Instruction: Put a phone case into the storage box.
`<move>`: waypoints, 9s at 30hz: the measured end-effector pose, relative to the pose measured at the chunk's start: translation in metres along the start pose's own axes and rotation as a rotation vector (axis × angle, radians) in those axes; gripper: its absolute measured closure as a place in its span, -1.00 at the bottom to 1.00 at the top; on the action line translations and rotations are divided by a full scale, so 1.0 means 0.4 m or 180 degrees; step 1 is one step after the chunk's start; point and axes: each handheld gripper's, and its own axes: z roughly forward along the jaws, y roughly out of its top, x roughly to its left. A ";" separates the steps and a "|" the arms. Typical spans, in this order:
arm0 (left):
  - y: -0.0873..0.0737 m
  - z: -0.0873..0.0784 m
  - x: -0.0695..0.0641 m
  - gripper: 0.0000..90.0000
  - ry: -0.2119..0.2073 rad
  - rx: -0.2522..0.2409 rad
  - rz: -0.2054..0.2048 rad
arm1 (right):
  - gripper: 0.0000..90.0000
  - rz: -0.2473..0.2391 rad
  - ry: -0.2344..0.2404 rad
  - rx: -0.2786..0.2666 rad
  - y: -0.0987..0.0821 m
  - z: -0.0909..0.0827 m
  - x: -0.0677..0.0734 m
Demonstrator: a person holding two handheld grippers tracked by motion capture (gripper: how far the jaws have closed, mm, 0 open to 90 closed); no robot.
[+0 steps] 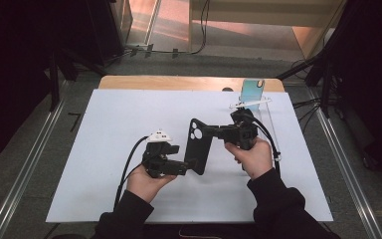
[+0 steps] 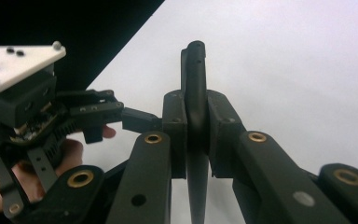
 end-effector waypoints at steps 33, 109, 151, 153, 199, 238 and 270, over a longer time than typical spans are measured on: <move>0.122 -0.055 0.080 -0.42 -0.0562 0.0305 0.0428 | 0.73 -0.0849 0.0505 0.0269 0.004 -0.014 0.000; 0.180 -0.105 0.097 0.69 -0.0238 0.0296 -0.0138 | -1.00 -0.0849 -0.0138 -0.0010 -0.055 0.066 0.027; 0.172 -0.036 0.011 0.68 -0.0094 0.0394 -0.0170 | -0.72 -0.0674 -0.0651 -0.0214 -0.086 0.153 0.083; 0.173 -0.036 0.011 0.67 -0.0098 0.0400 -0.0169 | -0.71 -0.0672 -0.0632 -0.0201 -0.084 0.151 0.083; -0.006 -0.090 0.133 -0.30 -0.0393 0.0500 0.0280 | -0.71 -0.0637 -0.0407 -0.0149 -0.052 0.057 -0.012; -0.139 -0.150 0.160 -0.30 -0.0084 0.0369 0.0179 | -0.71 -0.0308 -0.0992 -0.0586 0.039 -0.143 -0.106; -0.170 -0.182 0.167 -0.30 0.0028 0.0297 0.0064 | -0.71 0.0130 -0.1677 -0.0858 0.120 -0.130 -0.343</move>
